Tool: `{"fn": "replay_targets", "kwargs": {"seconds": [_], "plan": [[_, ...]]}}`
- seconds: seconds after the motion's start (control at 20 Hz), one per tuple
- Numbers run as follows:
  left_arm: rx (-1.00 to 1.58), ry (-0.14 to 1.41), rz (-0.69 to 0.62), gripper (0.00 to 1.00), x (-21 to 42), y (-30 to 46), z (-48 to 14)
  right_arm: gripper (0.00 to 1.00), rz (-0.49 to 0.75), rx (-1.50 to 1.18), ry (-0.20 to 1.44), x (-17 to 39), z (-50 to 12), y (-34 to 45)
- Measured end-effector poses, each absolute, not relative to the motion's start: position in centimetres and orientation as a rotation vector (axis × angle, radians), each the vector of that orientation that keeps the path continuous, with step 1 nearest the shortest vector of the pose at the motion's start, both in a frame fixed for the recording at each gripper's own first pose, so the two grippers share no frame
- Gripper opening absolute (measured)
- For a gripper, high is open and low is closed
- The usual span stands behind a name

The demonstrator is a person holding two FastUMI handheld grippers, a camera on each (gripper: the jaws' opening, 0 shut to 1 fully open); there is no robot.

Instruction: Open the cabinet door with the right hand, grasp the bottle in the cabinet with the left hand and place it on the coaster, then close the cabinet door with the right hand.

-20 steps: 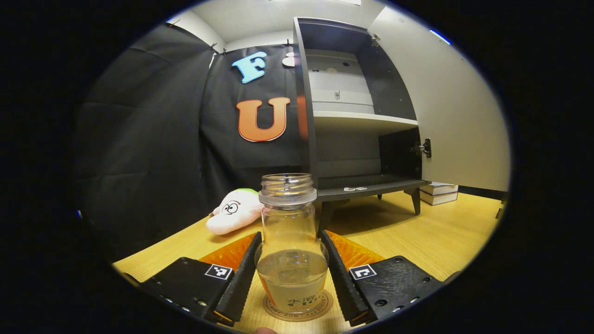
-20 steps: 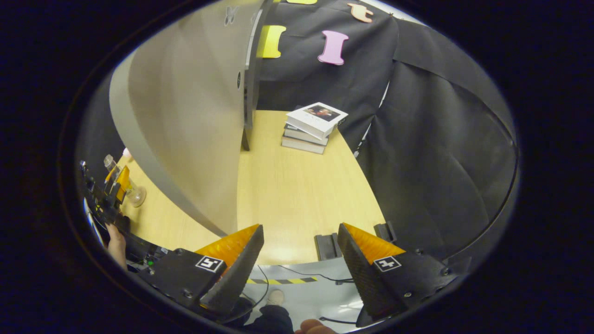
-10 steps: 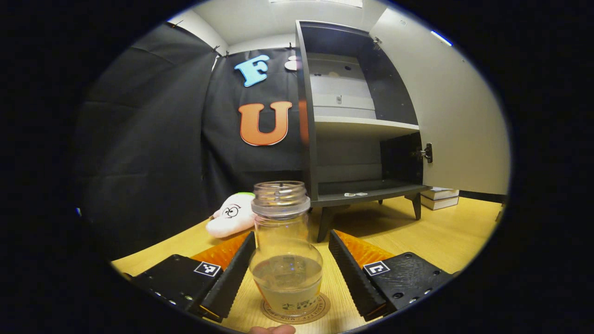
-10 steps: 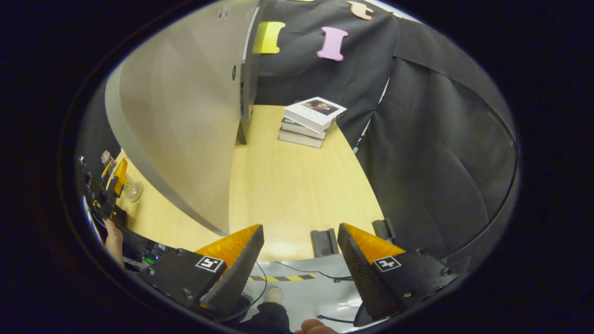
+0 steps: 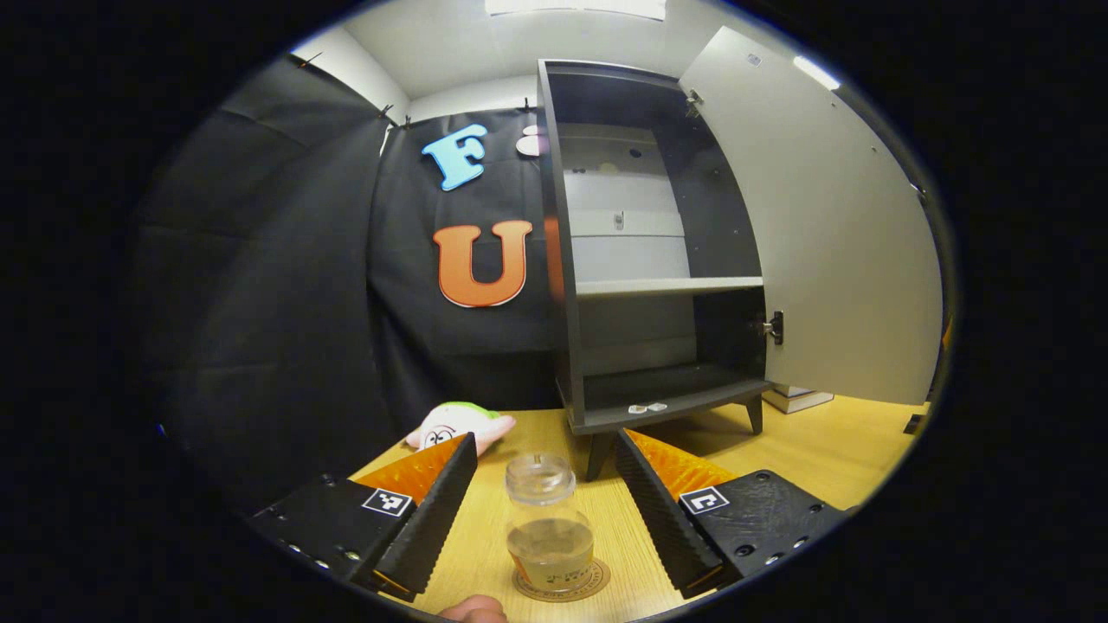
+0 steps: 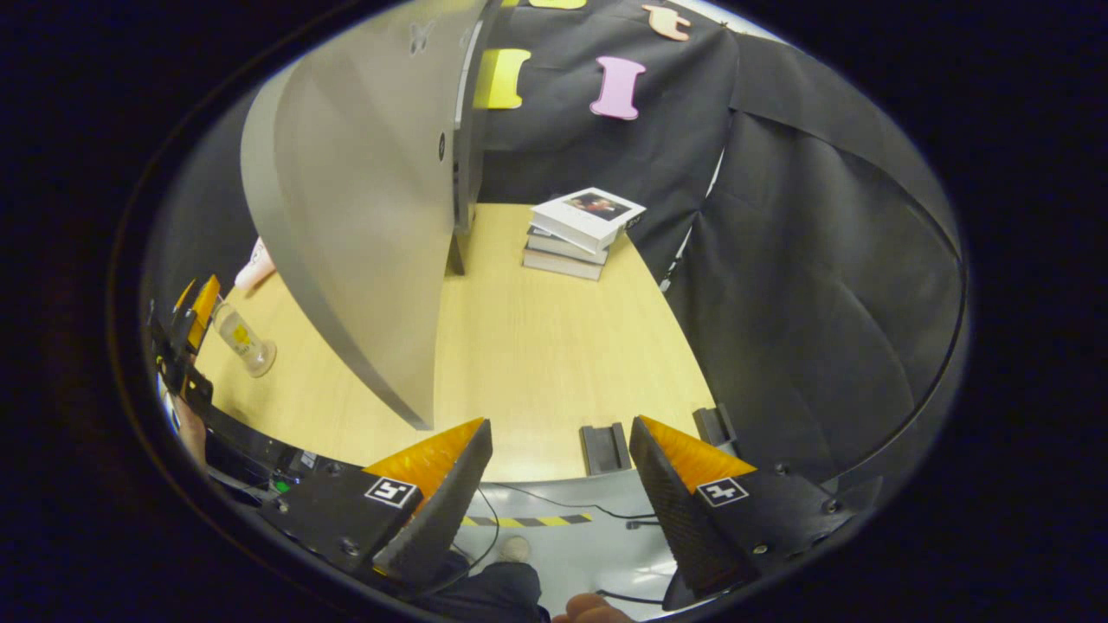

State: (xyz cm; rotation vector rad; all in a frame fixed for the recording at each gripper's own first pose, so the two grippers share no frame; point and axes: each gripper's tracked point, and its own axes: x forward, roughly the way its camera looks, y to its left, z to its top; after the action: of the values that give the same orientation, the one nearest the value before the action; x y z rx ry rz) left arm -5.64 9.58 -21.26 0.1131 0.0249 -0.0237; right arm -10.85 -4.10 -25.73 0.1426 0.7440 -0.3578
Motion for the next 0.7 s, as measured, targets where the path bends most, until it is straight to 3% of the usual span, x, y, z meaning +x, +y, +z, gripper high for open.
{"fn": "replay_targets", "kwargs": {"seconds": [0.4, 0.55, 0.7], "plan": [[0.055, -0.012, -0.008, 0.96, -7.1, 3.1, -5.9, 1.0, -0.314, 0.197, 0.42, -6.0, -15.8, -10.1], [0.057, -0.021, 0.025, 0.96, -7.9, 0.4, -1.8, 1.0, -0.284, 0.332, 0.338, -5.0, -13.8, -12.2], [0.084, -0.031, 0.076, 0.96, -8.2, -1.7, 0.7, 0.99, -0.186, 0.451, 0.22, -3.0, -9.0, -13.0]]}}
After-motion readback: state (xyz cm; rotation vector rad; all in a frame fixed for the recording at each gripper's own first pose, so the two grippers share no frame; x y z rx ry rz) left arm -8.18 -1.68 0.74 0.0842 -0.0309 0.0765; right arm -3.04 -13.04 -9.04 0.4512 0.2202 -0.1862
